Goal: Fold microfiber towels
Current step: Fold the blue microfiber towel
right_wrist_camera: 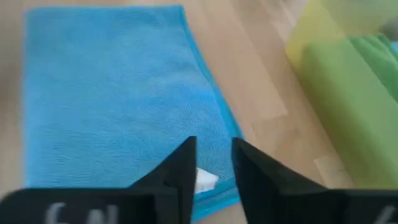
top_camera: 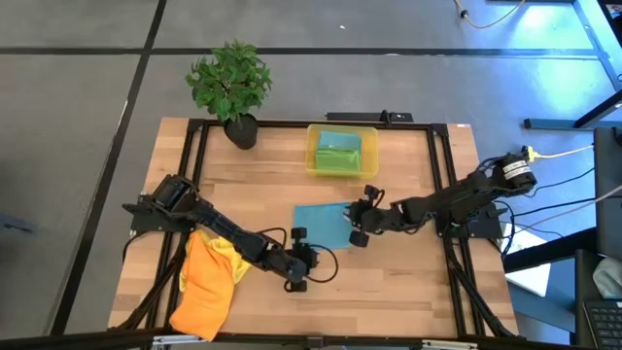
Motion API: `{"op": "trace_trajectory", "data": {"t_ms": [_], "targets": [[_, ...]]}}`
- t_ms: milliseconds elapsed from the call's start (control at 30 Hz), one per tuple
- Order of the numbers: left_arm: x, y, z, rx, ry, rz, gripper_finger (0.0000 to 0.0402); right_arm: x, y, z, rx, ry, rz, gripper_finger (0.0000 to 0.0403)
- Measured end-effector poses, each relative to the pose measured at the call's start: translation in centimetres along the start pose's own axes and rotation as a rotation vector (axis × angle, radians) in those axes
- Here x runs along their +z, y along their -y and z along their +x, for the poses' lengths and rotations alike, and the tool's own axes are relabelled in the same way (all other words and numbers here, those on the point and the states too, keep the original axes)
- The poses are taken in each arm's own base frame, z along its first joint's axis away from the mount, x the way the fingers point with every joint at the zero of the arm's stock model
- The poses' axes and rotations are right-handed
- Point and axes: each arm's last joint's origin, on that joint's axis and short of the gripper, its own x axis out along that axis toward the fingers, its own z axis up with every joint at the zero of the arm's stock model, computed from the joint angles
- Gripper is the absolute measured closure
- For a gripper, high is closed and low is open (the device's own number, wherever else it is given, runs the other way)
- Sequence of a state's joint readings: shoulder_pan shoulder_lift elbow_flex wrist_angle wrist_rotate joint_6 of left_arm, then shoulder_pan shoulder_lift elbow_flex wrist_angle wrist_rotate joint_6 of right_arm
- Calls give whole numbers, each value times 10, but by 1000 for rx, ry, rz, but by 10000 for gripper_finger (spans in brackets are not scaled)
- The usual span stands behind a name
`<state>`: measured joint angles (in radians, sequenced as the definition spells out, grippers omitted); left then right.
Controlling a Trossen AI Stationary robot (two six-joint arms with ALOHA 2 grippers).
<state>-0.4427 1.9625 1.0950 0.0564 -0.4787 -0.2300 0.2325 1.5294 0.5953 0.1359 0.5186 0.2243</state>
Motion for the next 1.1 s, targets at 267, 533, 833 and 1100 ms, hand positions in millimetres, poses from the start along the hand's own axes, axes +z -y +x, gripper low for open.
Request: {"op": "trace_trajectory", "data": {"t_ms": [267, 533, 833, 1100], "targets": [[-2, 8, -5, 38, 19, 45, 310, 3, 9, 7, -6, 5, -12, 384], [-16, 2, -2, 62, -7, 78, 394, 3, 9, 7, -5, 6, -10, 370], [-23, -16, -33, 95, 284, 1, 401, 3, 16, 10, -30, -10, 76, 387], [-60, -35, -47, -31, 384, -225, 401, 2, 31, 23, -84, -27, 144, 396]]}}
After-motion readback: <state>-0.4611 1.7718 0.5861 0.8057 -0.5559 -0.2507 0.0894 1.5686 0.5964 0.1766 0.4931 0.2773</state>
